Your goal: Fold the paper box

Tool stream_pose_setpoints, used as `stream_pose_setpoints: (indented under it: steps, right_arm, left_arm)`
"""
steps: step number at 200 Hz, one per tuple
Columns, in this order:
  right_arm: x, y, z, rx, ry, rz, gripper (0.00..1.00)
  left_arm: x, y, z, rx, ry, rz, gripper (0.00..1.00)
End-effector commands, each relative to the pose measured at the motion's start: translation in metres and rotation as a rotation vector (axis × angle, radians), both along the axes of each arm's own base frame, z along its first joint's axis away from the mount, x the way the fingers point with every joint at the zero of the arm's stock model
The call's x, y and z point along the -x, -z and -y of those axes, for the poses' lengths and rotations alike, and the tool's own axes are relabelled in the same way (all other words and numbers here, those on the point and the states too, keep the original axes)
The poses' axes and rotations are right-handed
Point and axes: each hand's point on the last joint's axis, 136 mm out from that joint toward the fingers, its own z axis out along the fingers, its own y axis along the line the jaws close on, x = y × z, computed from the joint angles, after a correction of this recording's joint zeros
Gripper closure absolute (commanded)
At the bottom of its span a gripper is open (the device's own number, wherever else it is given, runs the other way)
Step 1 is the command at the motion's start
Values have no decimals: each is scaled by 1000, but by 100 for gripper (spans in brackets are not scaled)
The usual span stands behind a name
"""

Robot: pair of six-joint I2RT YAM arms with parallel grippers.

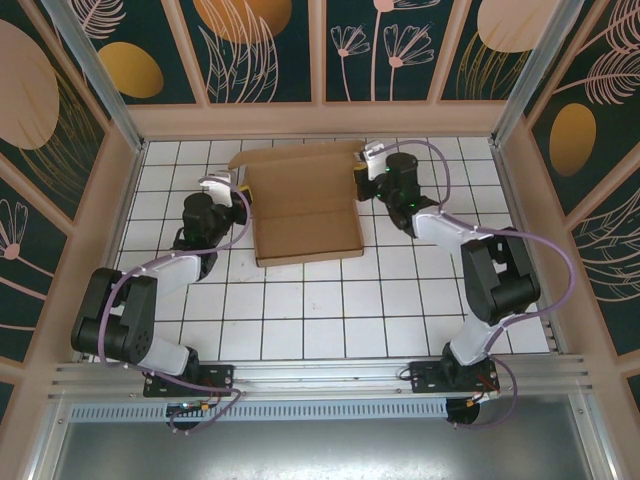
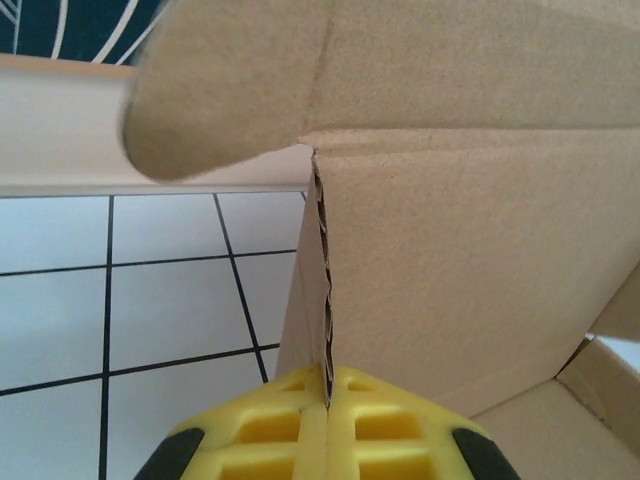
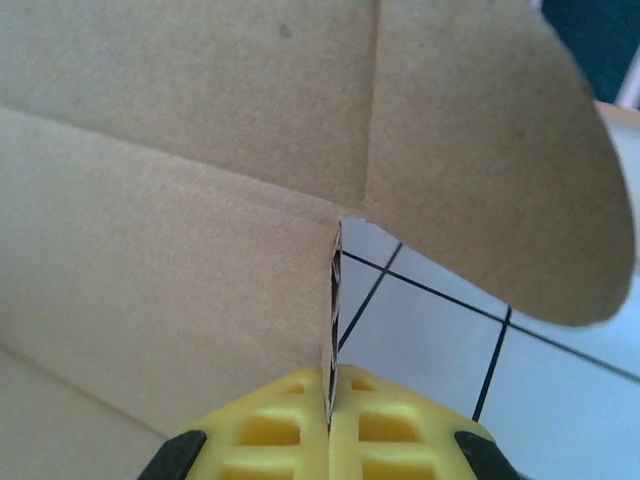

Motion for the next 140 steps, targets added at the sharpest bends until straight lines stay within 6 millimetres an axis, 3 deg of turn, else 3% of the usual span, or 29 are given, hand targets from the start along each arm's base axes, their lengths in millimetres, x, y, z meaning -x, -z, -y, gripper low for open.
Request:
stream_pose_setpoints:
  steps: [1,13,18,37,55,80,100,140]
  right_arm:
    - [-4,-11,3,-151,299,-31,100]
    - [-7,-14,9,-222,392,-44,100]
    - [-3,-17,-1,-264,397,-46,100]
    - [0,-21,-9,-365,462,-44,100]
    - [1,-20,-16,-390,526,-39,100]
    - [-3,-9,-9,-360,671,-40,100]
    - [0,-14,-12,-341,623,-12,100]
    - [28,-23,-10,-431,456,71,100]
  left_arm:
    - [-2,-31,19,102,31,89,93]
    - [-3,-28,23,94,7,85,89]
    - [-2,-28,25,90,2,86,88]
    - [-3,-27,33,83,-28,86,87]
    - [-6,-24,34,84,-74,72,87]
    - [-5,-22,25,115,-154,74,86]
    - [1,-25,24,103,-146,102,85]
    - [24,-13,24,157,-96,137,82]
